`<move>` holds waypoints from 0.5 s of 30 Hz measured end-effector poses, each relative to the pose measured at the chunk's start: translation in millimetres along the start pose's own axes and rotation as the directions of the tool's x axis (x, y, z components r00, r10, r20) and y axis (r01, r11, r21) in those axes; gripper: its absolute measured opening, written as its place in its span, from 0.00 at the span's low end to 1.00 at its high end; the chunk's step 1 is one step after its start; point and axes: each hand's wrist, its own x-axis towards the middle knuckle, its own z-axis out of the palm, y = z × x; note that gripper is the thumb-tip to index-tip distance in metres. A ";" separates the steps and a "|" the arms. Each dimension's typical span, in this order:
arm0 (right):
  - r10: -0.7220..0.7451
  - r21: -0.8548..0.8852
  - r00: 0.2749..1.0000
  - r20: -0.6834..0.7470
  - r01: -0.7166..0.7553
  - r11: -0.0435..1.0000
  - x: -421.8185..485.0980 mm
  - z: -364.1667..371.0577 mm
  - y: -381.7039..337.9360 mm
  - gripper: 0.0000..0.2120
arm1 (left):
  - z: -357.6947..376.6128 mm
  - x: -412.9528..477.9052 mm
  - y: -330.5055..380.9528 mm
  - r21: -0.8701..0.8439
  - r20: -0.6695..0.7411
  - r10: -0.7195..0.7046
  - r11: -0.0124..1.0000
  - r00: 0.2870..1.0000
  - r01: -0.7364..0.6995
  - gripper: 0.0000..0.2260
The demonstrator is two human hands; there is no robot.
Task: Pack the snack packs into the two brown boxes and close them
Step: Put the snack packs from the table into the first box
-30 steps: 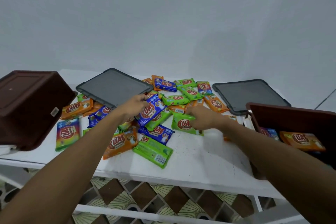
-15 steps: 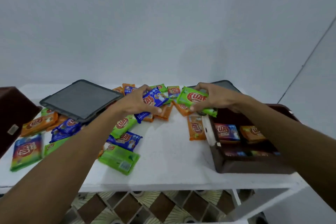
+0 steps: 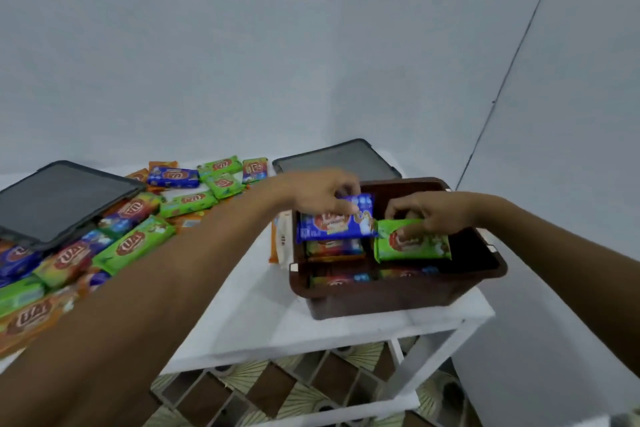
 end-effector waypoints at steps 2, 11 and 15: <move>0.036 -0.141 0.996 0.083 -0.024 0.990 1.1 13.3 14.0 0.11 | 25.4 18.6 8.7 0.095 0.134 -0.035 0.995 0.990 0.022 0.11; 0.027 -0.427 0.972 0.233 0.077 0.901 7.2 41.2 22.8 0.20 | 85.8 25.9 -3.1 0.412 0.242 -0.225 0.904 0.944 0.110 0.16; -0.012 -0.412 0.967 0.253 0.119 0.904 5.5 43.0 26.6 0.21 | 85.3 19.3 -1.3 0.390 0.262 -0.246 0.912 0.933 0.131 0.16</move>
